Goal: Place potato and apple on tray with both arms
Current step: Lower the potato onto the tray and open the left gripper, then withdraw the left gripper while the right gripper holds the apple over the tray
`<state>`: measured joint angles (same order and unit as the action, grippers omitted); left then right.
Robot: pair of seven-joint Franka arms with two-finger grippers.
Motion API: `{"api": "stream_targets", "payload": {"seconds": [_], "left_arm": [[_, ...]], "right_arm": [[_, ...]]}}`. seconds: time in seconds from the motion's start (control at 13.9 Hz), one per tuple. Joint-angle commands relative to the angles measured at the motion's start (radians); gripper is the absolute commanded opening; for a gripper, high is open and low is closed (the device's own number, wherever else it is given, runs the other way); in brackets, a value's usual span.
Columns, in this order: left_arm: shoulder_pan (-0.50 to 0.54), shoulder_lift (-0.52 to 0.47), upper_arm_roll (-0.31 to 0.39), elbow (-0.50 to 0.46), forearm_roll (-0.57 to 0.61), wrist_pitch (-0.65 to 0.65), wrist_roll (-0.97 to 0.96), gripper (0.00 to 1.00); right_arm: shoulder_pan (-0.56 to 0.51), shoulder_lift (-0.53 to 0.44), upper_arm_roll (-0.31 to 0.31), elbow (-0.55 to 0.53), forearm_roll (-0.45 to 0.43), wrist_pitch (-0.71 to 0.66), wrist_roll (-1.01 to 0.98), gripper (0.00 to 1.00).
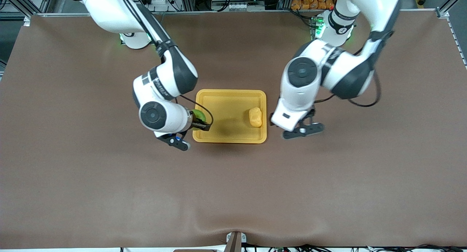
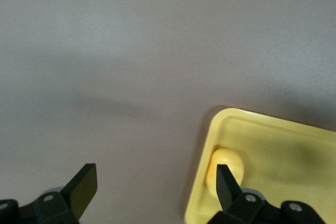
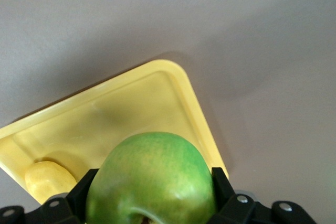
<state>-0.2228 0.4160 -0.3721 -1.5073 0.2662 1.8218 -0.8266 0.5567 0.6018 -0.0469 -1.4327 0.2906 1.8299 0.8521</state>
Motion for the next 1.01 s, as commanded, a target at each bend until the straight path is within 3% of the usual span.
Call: {"api": "stream_targets", "payload": {"seconds": [0.0,0.43,0.94], "left_arm": [[0.065,-0.064,-0.008,0.010,-0.028,-0.071,0.072,1.00],[0.154,-0.201,-0.008,0.009,-0.059,-0.186,0.138,1.00],[0.315,-0.341,0.005,0.005,-0.088,-0.269,0.529,1.00]], "right_arm": [[0.040,-0.045,-0.011,-0.103,-0.001,0.083,0.034,0.00],[0.095,-0.043,-0.013,-0.250,-0.004,0.290,0.064,0.00],[0.120,-0.025,-0.014,-0.308,-0.007,0.411,0.064,0.00]]}}
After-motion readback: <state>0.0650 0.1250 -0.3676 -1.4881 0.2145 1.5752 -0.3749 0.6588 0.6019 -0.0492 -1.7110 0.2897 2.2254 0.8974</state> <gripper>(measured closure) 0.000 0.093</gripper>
